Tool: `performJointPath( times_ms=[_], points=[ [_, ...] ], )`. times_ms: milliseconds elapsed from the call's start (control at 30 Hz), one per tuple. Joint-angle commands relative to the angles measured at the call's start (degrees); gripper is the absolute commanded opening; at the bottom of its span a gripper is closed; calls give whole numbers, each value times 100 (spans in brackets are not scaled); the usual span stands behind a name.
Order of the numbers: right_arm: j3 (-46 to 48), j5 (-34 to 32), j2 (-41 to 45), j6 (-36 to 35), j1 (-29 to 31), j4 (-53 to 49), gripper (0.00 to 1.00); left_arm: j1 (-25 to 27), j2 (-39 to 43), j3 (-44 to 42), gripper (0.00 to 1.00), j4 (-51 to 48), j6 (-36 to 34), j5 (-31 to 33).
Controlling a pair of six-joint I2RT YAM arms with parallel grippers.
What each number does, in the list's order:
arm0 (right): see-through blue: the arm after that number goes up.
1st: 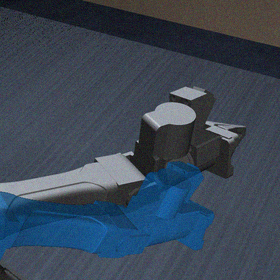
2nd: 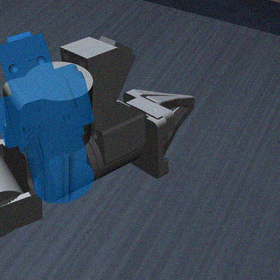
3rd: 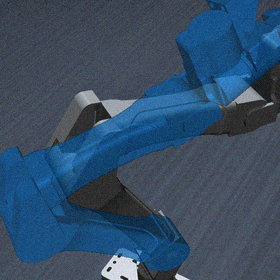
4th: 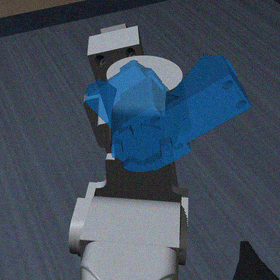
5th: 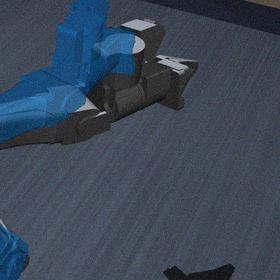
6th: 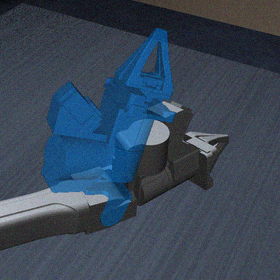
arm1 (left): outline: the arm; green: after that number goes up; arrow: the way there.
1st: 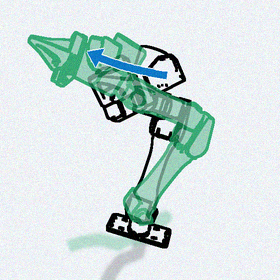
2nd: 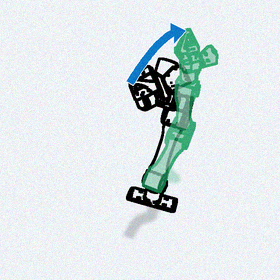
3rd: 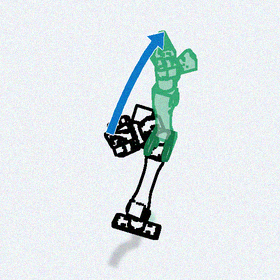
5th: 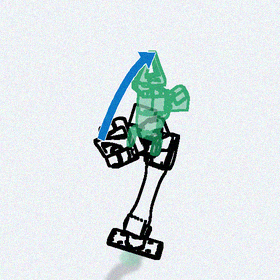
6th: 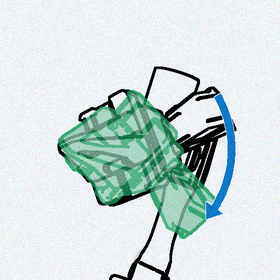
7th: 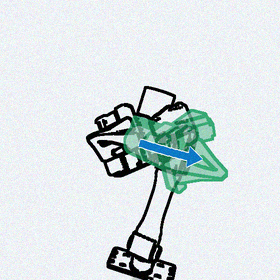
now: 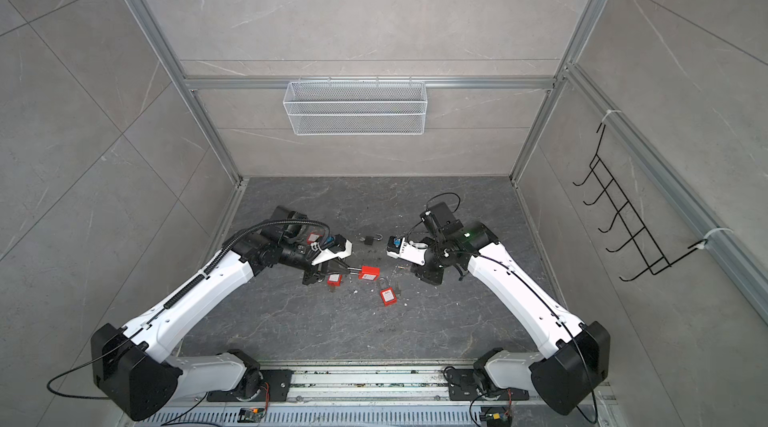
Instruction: Lock with the key
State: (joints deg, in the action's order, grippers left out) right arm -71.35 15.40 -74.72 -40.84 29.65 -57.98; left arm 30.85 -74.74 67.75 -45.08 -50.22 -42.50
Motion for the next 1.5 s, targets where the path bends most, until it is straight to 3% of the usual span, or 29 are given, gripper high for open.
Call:
performJointPath(
  times_ms=[0,167,367,667,1133,1467],
  points=[
    [156,219,267,1342,-11,529,0,-11,-177,221,0,-1255,-297,289],
    [562,106,418,2701,-1,1081,0,319,-717,447,0,-2013,-283,875],
    [1209,-435,673,3824,-3,1457,0,514,-1498,795,0,-2440,-239,1079],
    [2036,-515,1305,4689,-3,2051,0,852,-2637,1277,0,-2553,-68,1596],
    [2550,-145,1267,5590,-3,2356,0,888,-4085,2441,0,-3275,-115,2067],
    [2660,-68,1194,6273,74,2517,0,881,-4535,2820,20,-2881,-20,2516]
  ],
)
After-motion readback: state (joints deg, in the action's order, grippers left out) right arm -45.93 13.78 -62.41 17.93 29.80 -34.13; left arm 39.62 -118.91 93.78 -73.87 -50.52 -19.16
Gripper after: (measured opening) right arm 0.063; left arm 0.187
